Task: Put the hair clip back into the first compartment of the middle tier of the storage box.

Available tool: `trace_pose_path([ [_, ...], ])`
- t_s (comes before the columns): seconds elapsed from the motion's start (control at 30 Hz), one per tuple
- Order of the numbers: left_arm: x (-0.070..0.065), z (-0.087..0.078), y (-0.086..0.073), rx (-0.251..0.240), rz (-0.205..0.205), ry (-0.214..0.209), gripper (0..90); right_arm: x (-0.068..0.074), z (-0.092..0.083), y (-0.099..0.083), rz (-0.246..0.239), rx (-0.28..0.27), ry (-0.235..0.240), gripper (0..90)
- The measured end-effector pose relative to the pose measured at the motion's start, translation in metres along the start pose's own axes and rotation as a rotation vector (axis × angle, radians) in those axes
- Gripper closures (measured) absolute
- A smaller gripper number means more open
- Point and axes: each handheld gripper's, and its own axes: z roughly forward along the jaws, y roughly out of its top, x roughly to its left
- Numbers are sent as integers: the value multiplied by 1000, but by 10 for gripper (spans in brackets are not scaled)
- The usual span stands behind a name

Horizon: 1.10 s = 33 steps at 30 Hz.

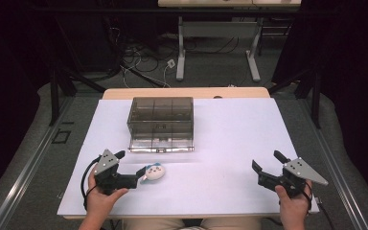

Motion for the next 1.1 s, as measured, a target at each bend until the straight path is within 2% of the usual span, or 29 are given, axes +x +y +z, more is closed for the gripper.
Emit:
trace_pose_path([
  [0.03,-1,4,1,21,4,-11,20,0,0,0,1,0,1,148],
  [0.1,-2,5,1,24,4,-13,21,0,0,0,0,0,3,148],
  [0.27,-5,15,4,74,22,-25,31,0,0,1,1,-3,6,148],
  [0.6,-7,30,7,151,26,-44,48,0,0,0,4,-1,8,148],
  [0.8,-9,34,10,177,36,-45,56,-1,0,0,9,4,11,148],
  [0.9,-10,37,12,208,52,-24,82,-1,0,0,8,3,14,148],
  [1.0,-10,41,12,224,38,-12,97,0,1,0,11,5,11,148],
  [1.07,-9,42,12,235,12,-26,102,-1,1,-1,9,4,13,148],
  [1.1,-9,42,12,235,12,-26,102,-1,1,-1,10,5,14,148],
])
